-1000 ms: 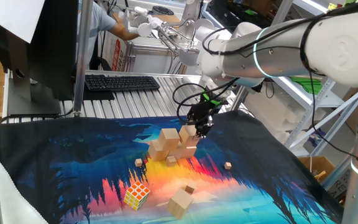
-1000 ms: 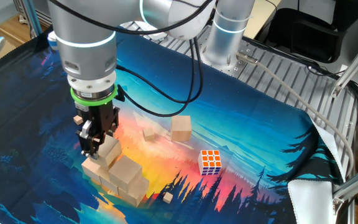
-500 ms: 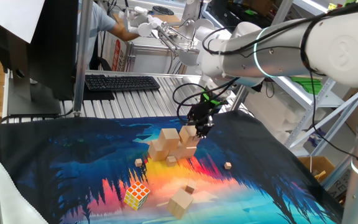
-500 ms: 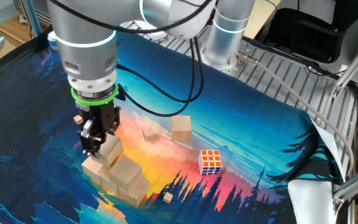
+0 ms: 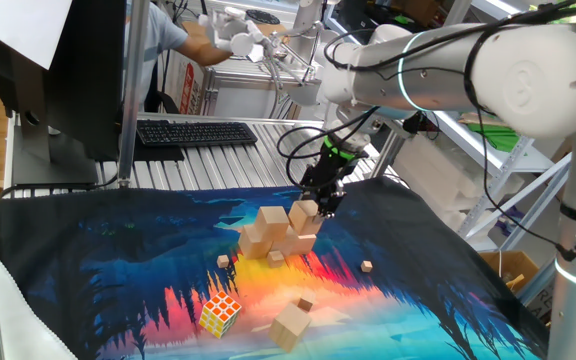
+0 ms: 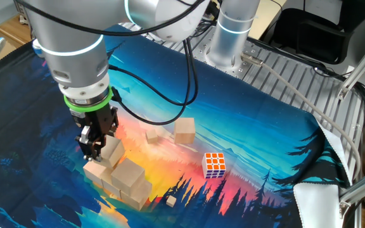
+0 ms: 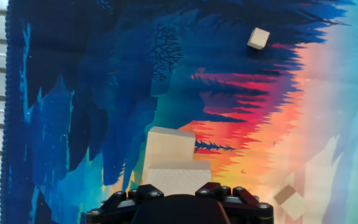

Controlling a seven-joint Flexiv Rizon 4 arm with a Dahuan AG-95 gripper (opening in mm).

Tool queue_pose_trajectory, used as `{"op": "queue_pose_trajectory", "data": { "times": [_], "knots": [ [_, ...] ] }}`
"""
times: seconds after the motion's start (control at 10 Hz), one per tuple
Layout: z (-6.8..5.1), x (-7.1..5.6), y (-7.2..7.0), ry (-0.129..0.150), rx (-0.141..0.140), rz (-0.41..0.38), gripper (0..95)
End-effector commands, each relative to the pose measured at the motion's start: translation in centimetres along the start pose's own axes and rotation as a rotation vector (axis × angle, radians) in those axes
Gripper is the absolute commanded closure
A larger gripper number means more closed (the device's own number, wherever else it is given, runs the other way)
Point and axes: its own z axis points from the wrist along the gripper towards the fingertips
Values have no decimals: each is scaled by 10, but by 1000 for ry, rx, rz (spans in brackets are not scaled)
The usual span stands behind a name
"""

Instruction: Stack the blocks into a pyramid shape

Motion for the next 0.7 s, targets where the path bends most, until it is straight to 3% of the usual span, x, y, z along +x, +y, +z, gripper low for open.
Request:
{"op": "queue_pose_trajectory", "data": {
  "times": [0.1,0.5,0.7],
  "knots": [
    [0,0,0,0,-13,-14,950],
    [0,0,0,22,-35,-84,950],
    [0,0,0,32,-53,-73,950]
  ]
}}
